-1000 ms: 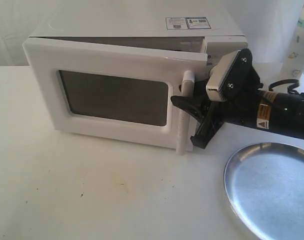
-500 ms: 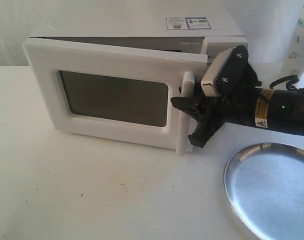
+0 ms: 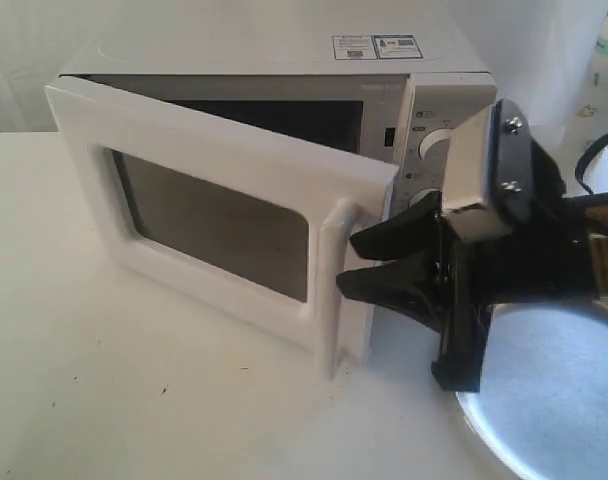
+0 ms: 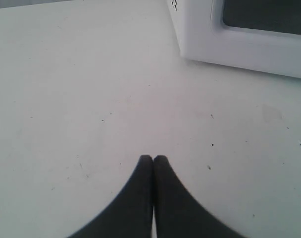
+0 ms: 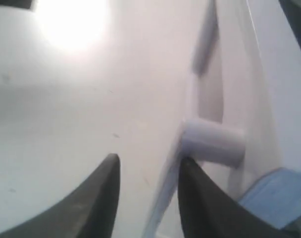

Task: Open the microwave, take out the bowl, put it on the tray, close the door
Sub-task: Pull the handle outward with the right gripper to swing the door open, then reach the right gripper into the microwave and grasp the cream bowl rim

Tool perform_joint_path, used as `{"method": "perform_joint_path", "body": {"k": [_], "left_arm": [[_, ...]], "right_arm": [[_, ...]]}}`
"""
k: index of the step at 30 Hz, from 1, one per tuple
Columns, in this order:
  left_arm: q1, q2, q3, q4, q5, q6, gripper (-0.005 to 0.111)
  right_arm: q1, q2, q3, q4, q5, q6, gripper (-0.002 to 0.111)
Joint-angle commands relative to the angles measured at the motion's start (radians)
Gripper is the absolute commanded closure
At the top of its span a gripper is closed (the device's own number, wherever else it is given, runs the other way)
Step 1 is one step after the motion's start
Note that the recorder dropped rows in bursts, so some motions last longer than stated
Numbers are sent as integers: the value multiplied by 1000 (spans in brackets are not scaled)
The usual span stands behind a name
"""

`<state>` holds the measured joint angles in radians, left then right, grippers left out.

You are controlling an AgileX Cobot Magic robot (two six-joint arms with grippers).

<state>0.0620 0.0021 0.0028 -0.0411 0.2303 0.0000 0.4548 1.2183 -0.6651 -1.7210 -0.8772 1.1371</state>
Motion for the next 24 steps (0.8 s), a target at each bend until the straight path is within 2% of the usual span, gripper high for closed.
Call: {"method": "perform_joint_path", "body": {"k": [1,4,6,10,13,16,18,21,24], "left_arm": [[-5,-2,-3,-12,2,0,107],[-5,-2,-3,-12,2,0,107],[-5,-2,-3,-12,2,0,107],[-5,-2,-3,-12,2,0,107],[-5,-2,-3,-12,2,0,107],[-5,-2,-3,-12,2,0,107],[-5,-2,-3,-12,2,0,107],[-5,-2,-3,-12,2,0,107],[-5,-2,-3,-12,2,0,107]], "right_arm": [[3,-104,3,-23,-269,-26,85],[3,-155,3,4,-219,-67,99],[3,-173,3,99,-74,-58,108],[3,-143,3,284,247,-67,108],[3,-65,3,386,295,-198,107],[3,64,1,477,181,-378,98],[7,164,-11,580,91,-546,83],[43,305,-42,753,36,-769,54],[100,442,-107,846,22,-928,38]]}}
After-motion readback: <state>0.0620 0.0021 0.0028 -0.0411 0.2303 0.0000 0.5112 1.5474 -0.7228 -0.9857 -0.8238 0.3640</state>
